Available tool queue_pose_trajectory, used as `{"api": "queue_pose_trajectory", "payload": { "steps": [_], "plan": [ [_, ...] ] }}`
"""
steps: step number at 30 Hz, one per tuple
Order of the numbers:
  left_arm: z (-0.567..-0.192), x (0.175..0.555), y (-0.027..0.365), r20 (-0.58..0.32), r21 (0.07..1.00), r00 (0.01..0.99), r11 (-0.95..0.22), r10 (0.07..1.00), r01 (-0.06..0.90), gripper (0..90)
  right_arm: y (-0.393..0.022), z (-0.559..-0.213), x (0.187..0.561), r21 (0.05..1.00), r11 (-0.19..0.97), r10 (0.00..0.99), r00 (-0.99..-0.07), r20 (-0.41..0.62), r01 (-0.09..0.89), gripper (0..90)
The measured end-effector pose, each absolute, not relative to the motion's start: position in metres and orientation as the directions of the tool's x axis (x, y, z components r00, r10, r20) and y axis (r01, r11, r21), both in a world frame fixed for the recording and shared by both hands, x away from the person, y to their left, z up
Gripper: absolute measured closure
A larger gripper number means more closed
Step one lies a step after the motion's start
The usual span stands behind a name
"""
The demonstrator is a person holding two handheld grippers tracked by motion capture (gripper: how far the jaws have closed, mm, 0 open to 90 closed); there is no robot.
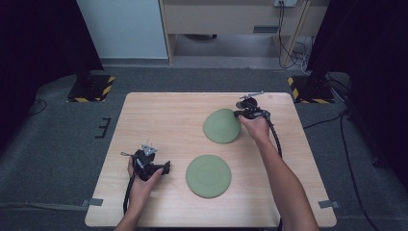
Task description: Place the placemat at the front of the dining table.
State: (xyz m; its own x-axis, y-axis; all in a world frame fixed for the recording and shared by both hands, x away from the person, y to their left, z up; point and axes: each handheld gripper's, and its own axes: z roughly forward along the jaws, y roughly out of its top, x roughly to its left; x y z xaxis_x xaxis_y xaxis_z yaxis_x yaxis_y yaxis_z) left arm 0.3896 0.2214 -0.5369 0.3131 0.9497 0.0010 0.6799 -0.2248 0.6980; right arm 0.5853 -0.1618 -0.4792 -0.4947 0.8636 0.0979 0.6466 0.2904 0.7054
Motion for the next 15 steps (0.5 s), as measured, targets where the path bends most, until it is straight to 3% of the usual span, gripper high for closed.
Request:
{"api": "queue_pose_trajectory", "payload": {
  "steps": [15],
  "plan": [
    [-0.537,0.39,0.221,0.002,0.698,0.314,-0.226,0.949,0.68,0.0,-0.172,-0.485,0.579,0.695,0.283,0.875,-0.474,0.094,0.661,84.3]
  ]
}}
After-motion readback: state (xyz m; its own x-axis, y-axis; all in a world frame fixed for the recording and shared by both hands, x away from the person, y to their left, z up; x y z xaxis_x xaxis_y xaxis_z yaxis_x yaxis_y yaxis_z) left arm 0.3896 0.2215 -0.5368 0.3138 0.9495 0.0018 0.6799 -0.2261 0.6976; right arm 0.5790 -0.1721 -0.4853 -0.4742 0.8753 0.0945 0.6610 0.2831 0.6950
